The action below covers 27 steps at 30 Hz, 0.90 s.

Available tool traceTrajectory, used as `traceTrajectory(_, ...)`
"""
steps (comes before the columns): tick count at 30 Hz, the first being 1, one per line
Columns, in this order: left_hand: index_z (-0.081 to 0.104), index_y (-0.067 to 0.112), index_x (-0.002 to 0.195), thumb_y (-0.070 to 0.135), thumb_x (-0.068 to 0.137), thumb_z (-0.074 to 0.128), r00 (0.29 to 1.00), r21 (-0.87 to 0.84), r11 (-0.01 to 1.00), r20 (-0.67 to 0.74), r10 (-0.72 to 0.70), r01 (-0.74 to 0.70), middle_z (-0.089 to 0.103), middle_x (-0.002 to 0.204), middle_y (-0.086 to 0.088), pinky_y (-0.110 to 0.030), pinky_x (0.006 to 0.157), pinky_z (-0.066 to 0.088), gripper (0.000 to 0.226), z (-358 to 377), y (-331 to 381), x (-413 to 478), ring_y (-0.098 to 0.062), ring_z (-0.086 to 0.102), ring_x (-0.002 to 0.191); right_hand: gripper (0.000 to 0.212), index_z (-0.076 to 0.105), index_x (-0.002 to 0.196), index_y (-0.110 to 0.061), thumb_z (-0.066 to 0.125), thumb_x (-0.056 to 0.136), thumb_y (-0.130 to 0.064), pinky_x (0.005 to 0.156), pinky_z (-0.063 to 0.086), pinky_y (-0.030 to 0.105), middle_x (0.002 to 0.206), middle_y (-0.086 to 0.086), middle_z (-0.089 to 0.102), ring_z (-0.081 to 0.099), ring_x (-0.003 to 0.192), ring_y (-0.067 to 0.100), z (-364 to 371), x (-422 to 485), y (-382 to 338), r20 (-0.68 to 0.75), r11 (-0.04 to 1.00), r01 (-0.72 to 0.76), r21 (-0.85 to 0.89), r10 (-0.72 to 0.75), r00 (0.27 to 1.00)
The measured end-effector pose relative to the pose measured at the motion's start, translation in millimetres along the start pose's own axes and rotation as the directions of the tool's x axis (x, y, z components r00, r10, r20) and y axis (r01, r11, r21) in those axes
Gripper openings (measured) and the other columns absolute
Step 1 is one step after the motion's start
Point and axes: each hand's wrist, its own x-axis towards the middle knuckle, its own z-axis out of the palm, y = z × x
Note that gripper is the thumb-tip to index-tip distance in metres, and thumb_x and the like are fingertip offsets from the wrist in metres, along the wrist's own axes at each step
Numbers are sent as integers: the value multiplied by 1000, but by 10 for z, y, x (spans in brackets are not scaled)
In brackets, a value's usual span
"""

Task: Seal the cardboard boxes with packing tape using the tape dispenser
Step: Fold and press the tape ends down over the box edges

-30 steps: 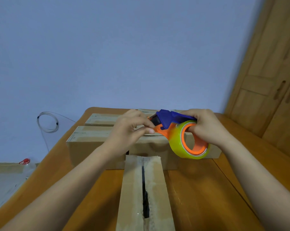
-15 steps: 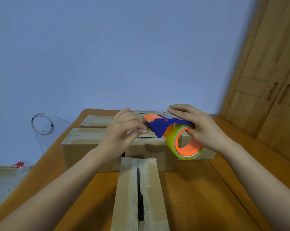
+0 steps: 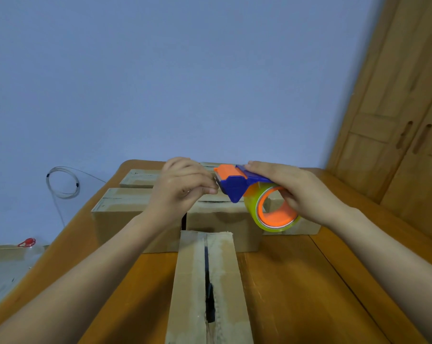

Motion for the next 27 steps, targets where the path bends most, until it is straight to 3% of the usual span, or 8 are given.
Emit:
traceTrajectory(3,66,28,83,19,87,61,1000,5,1000,-16,-6,6,70,87,13,-32,88,38,11,33,14,-40,-8,60,93,66,38,140,-35,45,83,-4,103,42,29,143,-10,47,45,130,9,41,-30,33,10,999,-23,35,23,1000)
traceTrajectory(8,75,20,78,18,87,62,999,52,998,0,-38,38,68,89,17,-35,90,39,16,18,-55,-187,-7,61,92,54,45,140,-26,42,87,-18,99,47,40,140,-5,51,49,128,18,132,-139,83,31,997,-10,82,8,999)
traceTrajectory(12,69,32,84,23,89,62,997,20,998,-39,-63,64,69,92,17,-41,87,43,12,-186,-248,-479,-7,63,96,72,48,138,-24,63,78,13,97,49,45,139,-2,53,48,129,16,151,-375,327,18,1000,-22,-4,22,1000)
traceTrajectory(17,63,34,89,25,89,60,999,83,996,40,-33,30,71,90,11,-41,87,43,9,-233,-292,-740,-10,62,97,77,47,139,-23,72,74,8,91,52,49,139,3,53,52,124,28,285,-562,369,61,996,-7,-94,13,998)
traceTrajectory(20,73,26,89,23,88,63,997,158,987,76,19,-31,73,97,4,-42,87,48,11,-240,-343,-915,-13,64,101,88,45,138,-25,79,64,10,85,54,49,136,6,55,56,119,32,343,-639,390,44,974,13,-225,-3,999)
traceTrajectory(22,76,17,88,21,87,66,994,199,978,102,39,-59,73,104,1,-43,87,51,11,-222,-361,-967,-16,65,103,94,45,137,-23,83,57,10,82,53,46,133,7,57,59,115,33,390,-659,379,48,956,35,-290,-21,999)
traceTrajectory(27,78,16,89,22,86,67,987,239,965,144,73,-106,72,105,1,-39,85,51,13,-208,-373,-981,-19,66,102,98,43,138,-24,83,55,10,81,53,45,134,8,56,53,115,29,444,-699,408,71,940,70,-334,-49,996)
